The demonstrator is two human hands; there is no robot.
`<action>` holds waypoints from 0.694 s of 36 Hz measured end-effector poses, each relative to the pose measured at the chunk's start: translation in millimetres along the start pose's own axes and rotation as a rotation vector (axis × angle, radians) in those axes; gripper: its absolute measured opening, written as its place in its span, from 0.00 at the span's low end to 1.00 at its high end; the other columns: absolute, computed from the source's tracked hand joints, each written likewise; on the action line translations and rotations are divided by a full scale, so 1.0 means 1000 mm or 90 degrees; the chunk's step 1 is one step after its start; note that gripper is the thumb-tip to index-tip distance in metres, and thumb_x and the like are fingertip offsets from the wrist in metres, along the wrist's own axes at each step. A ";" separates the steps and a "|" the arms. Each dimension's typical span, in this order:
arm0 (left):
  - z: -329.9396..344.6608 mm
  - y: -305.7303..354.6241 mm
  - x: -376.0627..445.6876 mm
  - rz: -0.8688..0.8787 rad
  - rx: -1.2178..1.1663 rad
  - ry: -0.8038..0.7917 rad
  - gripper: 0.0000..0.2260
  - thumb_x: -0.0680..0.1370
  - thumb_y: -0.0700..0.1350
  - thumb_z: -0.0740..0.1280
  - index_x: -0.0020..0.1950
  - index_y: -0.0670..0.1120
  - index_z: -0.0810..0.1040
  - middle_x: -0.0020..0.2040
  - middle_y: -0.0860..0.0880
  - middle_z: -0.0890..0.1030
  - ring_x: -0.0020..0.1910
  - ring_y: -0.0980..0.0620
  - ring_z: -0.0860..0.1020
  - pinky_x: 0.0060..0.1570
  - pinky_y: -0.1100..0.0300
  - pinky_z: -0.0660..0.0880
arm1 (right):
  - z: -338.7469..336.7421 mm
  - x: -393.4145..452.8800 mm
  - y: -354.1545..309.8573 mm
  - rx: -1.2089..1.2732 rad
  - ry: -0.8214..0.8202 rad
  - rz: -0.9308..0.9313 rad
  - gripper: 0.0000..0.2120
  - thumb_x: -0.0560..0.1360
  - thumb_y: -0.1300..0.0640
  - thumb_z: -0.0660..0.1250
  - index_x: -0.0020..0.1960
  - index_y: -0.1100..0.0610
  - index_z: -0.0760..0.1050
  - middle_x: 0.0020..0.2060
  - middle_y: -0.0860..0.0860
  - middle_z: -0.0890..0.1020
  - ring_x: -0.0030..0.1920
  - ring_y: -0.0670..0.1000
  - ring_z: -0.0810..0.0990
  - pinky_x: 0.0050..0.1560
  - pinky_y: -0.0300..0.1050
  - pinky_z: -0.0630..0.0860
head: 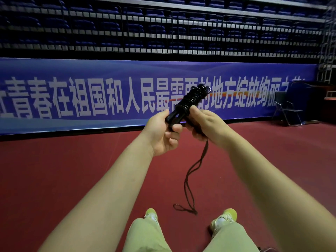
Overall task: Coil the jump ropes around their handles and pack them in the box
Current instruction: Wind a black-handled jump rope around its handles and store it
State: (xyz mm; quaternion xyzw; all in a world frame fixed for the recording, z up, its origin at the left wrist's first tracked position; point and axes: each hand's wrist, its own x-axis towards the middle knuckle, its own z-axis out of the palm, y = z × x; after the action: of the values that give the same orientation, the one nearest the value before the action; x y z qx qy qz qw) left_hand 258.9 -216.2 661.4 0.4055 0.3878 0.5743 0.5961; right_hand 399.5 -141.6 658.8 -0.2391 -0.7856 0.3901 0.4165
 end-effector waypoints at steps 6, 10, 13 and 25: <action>0.003 -0.001 0.004 0.065 0.028 0.046 0.19 0.83 0.56 0.48 0.48 0.49 0.75 0.27 0.53 0.68 0.23 0.58 0.58 0.24 0.66 0.59 | 0.003 0.002 -0.002 -0.033 0.036 0.031 0.28 0.81 0.39 0.51 0.42 0.61 0.75 0.31 0.55 0.74 0.25 0.50 0.70 0.24 0.38 0.65; 0.005 0.000 0.005 0.218 0.257 0.169 0.17 0.84 0.54 0.48 0.50 0.47 0.73 0.29 0.50 0.71 0.24 0.54 0.62 0.29 0.61 0.60 | 0.010 0.002 -0.002 -0.072 0.070 0.054 0.30 0.82 0.40 0.49 0.37 0.61 0.75 0.25 0.52 0.72 0.23 0.49 0.68 0.26 0.39 0.65; 0.000 -0.001 0.006 0.356 0.609 0.272 0.16 0.84 0.52 0.48 0.50 0.44 0.71 0.35 0.47 0.73 0.34 0.49 0.68 0.35 0.56 0.63 | 0.011 0.000 0.001 -0.008 0.035 0.080 0.28 0.82 0.41 0.49 0.36 0.59 0.73 0.23 0.49 0.69 0.21 0.47 0.64 0.25 0.39 0.62; -0.021 -0.004 0.003 0.449 1.024 0.265 0.11 0.83 0.52 0.51 0.51 0.46 0.65 0.31 0.51 0.71 0.32 0.48 0.71 0.33 0.53 0.62 | 0.003 0.004 0.009 0.034 -0.127 0.241 0.33 0.74 0.27 0.50 0.39 0.56 0.73 0.26 0.47 0.66 0.25 0.46 0.61 0.28 0.41 0.58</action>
State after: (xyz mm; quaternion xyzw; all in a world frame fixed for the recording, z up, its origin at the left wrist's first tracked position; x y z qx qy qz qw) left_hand 240.9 -212.8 649.3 0.6832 0.6255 0.3409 -0.1605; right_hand 395.3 -135.2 652.4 -0.3314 -0.7536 0.5034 0.2623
